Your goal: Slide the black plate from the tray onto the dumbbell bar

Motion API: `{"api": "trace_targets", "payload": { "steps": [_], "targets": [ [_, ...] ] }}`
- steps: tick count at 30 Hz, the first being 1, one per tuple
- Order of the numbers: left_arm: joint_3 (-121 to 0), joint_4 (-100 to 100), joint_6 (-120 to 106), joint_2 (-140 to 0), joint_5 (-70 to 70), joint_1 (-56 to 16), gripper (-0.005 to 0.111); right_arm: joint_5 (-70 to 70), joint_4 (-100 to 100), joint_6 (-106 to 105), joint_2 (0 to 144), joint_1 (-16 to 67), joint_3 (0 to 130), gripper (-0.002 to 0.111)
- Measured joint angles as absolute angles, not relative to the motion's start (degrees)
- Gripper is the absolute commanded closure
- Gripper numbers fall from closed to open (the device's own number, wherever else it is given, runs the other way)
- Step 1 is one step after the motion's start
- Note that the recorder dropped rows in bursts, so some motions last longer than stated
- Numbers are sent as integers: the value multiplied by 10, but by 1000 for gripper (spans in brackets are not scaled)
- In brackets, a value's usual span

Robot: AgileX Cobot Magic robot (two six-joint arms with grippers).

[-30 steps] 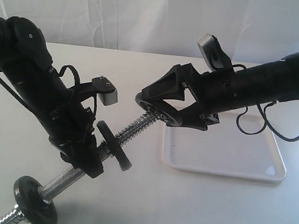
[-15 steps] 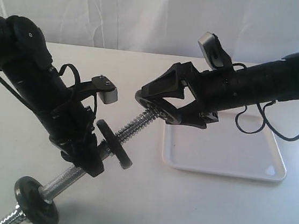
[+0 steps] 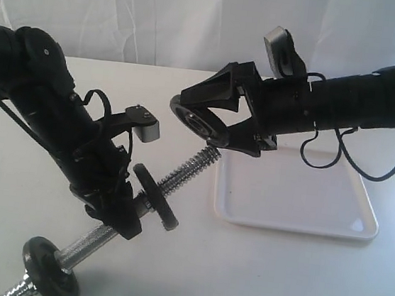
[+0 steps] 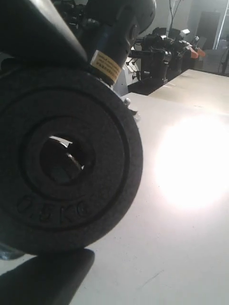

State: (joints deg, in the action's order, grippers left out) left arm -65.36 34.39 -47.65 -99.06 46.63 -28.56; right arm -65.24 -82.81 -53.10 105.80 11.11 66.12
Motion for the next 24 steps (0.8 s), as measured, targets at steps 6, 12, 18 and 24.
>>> {"api": "trace_targets", "payload": {
  "steps": [6,12,18,24],
  "targets": [
    [-654,346,-476,-992,465,-287,107,-655,-833,-532,1058,113,661,108],
    [-654,346,-476,-992,464,-287,107,-647,-825,-532,1058,113,661,108],
    [-654,346,-471,-992,462,-287,107,-646,-820,-532,1058,83,661,108],
    [-654,346,-458,-992,449,-287,107,-642,-820,-532,1058,65,661,108]
  ]
}}
